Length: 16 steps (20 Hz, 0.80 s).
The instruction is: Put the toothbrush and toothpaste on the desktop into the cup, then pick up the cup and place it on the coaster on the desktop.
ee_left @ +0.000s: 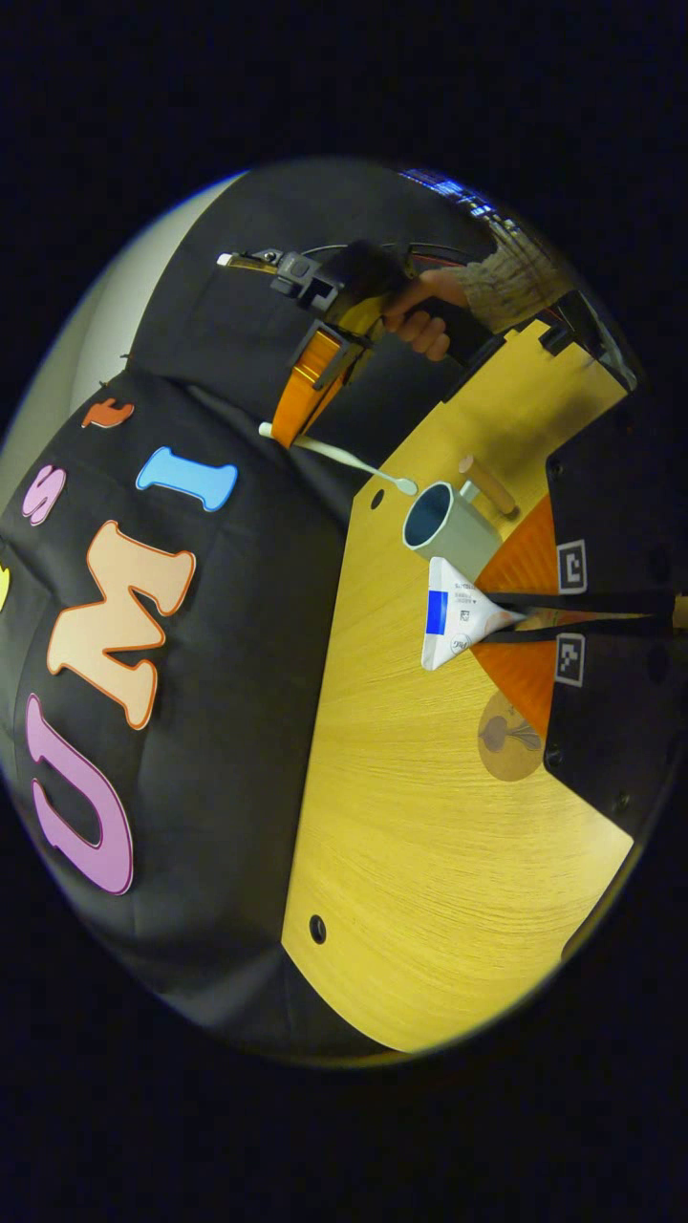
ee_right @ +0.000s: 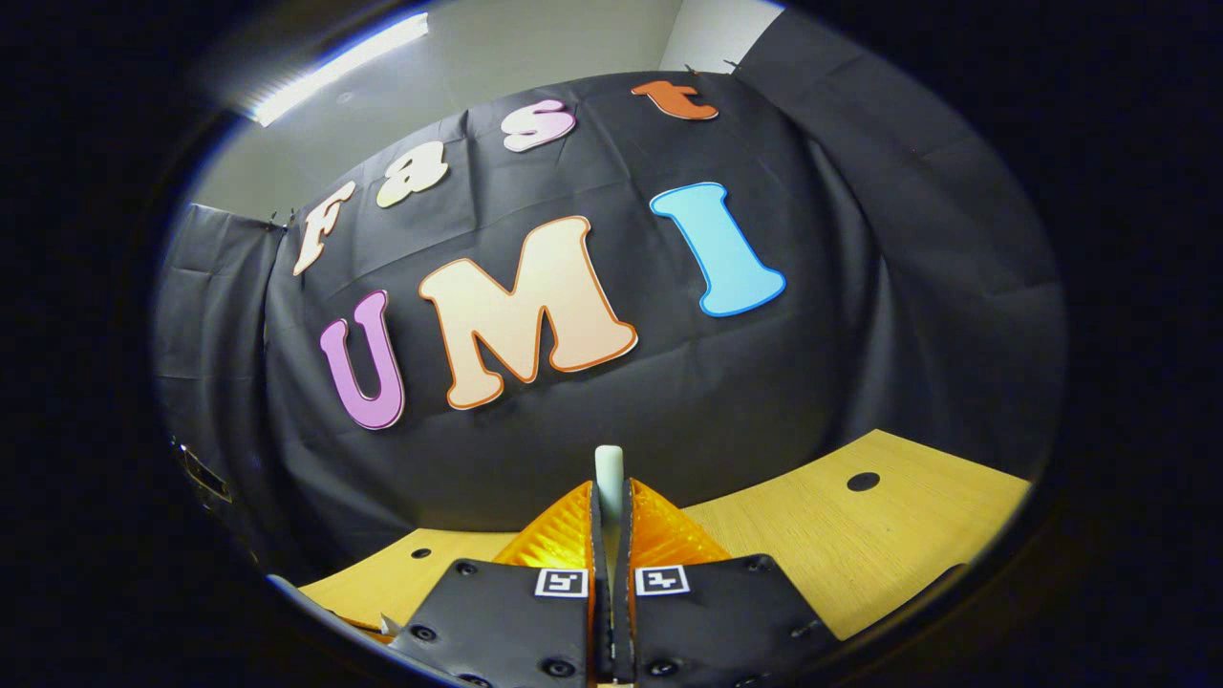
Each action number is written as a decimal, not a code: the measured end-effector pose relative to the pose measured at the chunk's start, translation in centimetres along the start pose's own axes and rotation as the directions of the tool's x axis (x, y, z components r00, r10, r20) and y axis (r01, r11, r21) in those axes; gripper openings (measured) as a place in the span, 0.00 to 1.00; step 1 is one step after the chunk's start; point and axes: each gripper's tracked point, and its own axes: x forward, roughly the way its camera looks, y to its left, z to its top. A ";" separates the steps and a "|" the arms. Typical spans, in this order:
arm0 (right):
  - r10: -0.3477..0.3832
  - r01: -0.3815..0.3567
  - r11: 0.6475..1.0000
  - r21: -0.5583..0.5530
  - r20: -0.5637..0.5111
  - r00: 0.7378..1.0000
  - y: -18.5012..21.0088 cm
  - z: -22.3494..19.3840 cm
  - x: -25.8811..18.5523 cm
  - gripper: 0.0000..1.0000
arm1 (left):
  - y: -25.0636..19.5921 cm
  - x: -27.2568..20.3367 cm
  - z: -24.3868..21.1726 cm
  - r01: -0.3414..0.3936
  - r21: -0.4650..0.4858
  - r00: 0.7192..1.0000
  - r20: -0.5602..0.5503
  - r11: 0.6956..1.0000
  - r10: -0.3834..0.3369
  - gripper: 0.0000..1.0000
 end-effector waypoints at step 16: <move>-0.119 0.116 0.989 -0.089 -0.026 0.993 -2.6 -5.8 -3.7 0.52 | -2.9 2.9 4.4 0.132 0.110 0.979 0.145 0.985 -0.147 0.00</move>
